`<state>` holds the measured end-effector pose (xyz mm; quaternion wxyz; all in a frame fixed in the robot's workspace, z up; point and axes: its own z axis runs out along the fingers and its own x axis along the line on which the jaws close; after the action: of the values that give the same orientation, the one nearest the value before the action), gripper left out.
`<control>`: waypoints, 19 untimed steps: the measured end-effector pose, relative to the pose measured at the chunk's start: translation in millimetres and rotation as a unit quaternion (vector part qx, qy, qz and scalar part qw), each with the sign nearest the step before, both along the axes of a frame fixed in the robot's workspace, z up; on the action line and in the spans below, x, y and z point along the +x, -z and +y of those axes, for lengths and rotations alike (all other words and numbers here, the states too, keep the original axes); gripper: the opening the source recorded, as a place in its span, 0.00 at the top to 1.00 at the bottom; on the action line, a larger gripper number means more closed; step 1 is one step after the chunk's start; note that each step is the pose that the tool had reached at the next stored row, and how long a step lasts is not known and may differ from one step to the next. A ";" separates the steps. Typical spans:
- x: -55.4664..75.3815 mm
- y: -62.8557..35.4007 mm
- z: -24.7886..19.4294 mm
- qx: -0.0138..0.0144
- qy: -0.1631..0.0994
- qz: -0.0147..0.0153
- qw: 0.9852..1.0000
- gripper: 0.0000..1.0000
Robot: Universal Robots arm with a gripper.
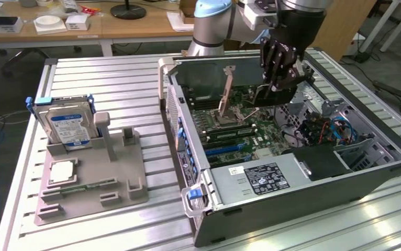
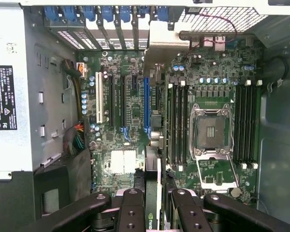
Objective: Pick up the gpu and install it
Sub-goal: 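Insert the gpu into the slot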
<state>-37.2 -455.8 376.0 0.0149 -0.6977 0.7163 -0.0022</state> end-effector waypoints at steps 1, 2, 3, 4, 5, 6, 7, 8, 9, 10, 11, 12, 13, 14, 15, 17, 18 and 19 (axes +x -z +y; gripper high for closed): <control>-0.1 0.8 0.0 0.000 0.000 0.000 1.000 0.74; -0.3 1.5 0.0 0.000 0.000 0.000 1.000 0.74; -0.4 2.2 0.0 0.000 0.000 0.000 1.000 0.74; -0.6 2.9 0.0 0.000 0.000 0.000 1.000 0.74; -0.8 3.6 0.0 0.000 0.000 0.000 1.000 0.74; -1.0 4.3 0.0 0.000 0.000 0.000 1.000 0.74; -1.1 5.0 0.0 0.000 0.000 0.000 1.000 0.74; -1.3 5.8 0.0 0.000 0.000 0.000 1.000 0.74; -1.6 6.4 0.0 0.000 0.000 0.000 1.000 0.74; -2.0 7.1 0.0 0.000 0.000 0.000 1.000 0.74; -2.5 7.7 0.0 0.000 0.000 0.000 1.000 0.74; -3.1 8.3 0.0 0.000 0.000 0.000 1.000 0.74; -3.8 8.8 0.0 0.000 0.000 0.000 1.000 0.74; -4.5 9.3 0.0 0.000 0.000 0.000 1.000 0.74; -5.2 9.7 0.0 0.000 0.000 0.000 1.000 0.74; -6.5 10.6 0.0 0.000 0.000 0.000 1.000 0.74; -7.3 11.0 0.0 0.000 0.000 0.000 1.000 0.74; -8.2 11.5 0.0 0.000 0.000 0.000 1.000 0.74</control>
<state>-45.4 -455.7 364.5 0.0149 -0.6977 0.7163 -0.0023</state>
